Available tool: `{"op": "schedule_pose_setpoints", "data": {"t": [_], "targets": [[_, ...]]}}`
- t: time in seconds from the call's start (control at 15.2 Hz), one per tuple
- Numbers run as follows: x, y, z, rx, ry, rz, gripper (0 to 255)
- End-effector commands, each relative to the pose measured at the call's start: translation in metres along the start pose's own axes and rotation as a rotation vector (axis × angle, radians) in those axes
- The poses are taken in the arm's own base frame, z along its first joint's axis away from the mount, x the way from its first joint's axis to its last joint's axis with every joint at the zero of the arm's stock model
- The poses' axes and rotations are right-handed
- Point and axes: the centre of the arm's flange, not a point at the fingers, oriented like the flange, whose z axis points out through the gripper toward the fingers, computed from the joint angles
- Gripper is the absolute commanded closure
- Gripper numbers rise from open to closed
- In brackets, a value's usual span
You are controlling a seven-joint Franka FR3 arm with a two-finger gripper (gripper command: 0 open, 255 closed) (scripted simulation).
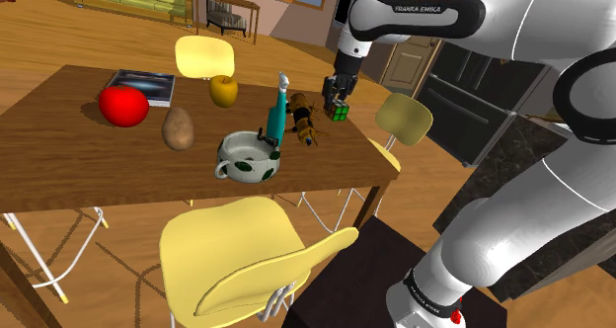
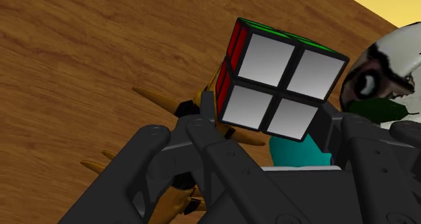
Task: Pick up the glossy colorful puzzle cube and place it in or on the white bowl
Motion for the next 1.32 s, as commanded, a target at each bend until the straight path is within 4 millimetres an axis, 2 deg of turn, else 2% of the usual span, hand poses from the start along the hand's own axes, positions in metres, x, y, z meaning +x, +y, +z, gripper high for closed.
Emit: {"op": "schedule_pose_setpoints", "data": {"t": [0.0,1.25], "targets": [[0.004,-0.013,-0.004,0.000,0.000,0.000,255],[0.080,-0.252,-0.012,0.000,0.000,0.000,255]]}}
